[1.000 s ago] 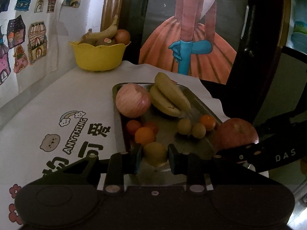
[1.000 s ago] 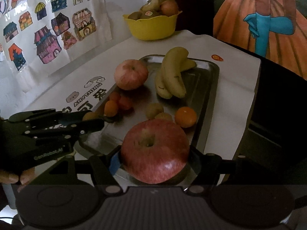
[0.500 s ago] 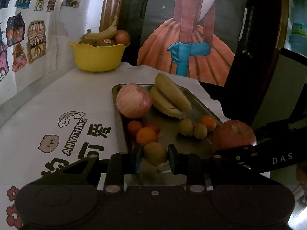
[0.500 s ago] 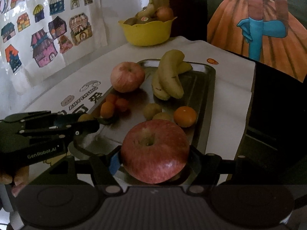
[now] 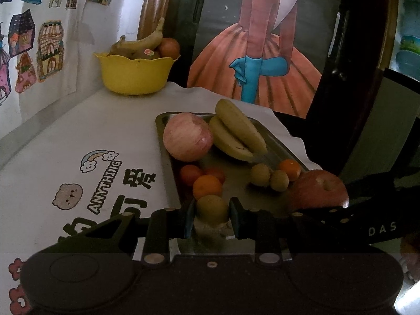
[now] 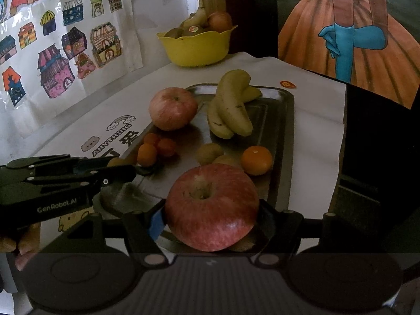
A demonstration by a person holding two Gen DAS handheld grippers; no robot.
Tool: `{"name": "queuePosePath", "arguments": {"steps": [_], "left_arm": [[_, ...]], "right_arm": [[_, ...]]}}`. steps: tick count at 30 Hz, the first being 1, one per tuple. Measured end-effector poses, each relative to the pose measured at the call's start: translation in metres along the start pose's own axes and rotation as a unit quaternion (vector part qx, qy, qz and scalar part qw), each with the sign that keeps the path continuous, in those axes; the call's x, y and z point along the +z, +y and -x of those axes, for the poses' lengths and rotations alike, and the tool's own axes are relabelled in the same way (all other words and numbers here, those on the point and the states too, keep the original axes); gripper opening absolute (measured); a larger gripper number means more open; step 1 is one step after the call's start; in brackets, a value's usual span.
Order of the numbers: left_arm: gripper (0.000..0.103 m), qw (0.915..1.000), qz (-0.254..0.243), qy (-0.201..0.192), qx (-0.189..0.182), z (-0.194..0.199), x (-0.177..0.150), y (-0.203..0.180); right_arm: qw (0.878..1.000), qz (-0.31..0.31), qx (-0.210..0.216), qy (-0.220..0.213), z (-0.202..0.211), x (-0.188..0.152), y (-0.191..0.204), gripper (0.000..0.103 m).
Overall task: Organize fruits
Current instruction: 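Lower the apple into the tray with right gripper while left lowers the kiwi there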
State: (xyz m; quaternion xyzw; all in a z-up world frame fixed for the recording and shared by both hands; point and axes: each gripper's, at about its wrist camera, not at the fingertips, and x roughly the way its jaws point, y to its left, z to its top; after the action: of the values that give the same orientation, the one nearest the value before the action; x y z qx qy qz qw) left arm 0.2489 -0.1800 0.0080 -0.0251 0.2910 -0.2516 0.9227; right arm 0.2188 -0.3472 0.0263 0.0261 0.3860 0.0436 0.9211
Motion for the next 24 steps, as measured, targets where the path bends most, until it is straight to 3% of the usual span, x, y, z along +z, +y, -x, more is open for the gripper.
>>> {"name": "queuePosePath", "arguments": {"steps": [24], "left_arm": [[0.03, 0.9998, 0.016, 0.01, -0.004, -0.005, 0.0, 0.004]], "right_arm": [[0.998, -0.037, -0.014, -0.052, -0.002, -0.013, 0.007, 0.075]]}}
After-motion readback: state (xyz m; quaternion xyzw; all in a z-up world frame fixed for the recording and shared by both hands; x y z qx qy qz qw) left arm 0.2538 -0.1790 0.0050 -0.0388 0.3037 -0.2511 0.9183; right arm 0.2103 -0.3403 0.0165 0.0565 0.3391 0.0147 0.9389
